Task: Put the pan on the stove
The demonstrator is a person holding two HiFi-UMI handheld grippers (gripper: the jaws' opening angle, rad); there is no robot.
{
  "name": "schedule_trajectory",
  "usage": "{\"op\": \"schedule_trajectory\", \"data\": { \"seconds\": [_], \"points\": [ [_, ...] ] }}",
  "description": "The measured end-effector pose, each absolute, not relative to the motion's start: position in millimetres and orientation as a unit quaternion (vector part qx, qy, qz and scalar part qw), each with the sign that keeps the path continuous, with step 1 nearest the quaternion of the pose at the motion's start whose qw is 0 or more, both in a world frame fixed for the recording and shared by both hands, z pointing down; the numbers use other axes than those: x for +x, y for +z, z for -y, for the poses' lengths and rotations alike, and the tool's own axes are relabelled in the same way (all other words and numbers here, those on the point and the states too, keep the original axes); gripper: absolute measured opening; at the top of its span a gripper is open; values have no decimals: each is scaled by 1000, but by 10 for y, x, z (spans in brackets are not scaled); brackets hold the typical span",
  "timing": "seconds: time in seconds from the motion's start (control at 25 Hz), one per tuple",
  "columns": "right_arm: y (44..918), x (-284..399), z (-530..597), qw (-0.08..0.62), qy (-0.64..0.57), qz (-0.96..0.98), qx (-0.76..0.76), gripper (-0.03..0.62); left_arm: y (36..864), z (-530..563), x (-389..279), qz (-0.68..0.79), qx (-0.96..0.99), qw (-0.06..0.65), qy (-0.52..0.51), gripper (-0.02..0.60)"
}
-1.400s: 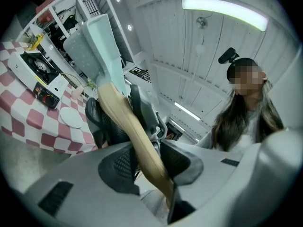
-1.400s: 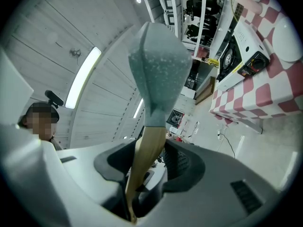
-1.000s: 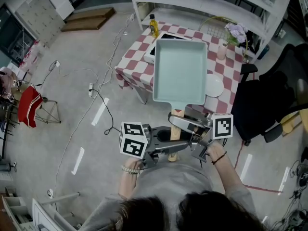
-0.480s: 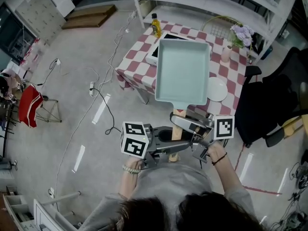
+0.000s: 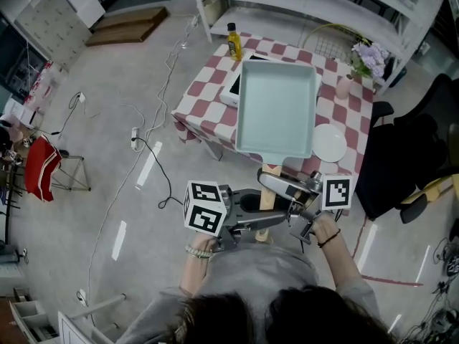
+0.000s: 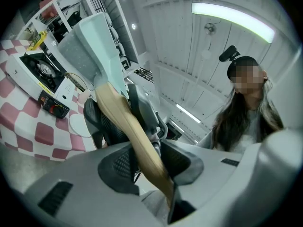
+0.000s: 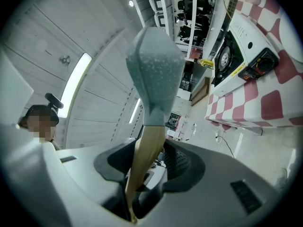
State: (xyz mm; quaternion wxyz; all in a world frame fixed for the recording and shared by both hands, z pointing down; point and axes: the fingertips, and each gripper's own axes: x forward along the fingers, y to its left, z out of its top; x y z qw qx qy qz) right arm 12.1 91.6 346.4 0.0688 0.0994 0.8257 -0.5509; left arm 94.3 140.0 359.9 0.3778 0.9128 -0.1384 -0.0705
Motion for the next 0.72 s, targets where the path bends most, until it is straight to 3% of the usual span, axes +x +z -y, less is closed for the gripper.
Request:
{"op": "schedule_trajectory", "data": {
  "seconds": [0.72],
  "points": [
    [3501, -426, -301, 87, -545, -831, 63, 190, 3636, -851, 345, 105, 918, 378, -51, 138]
  ]
}}
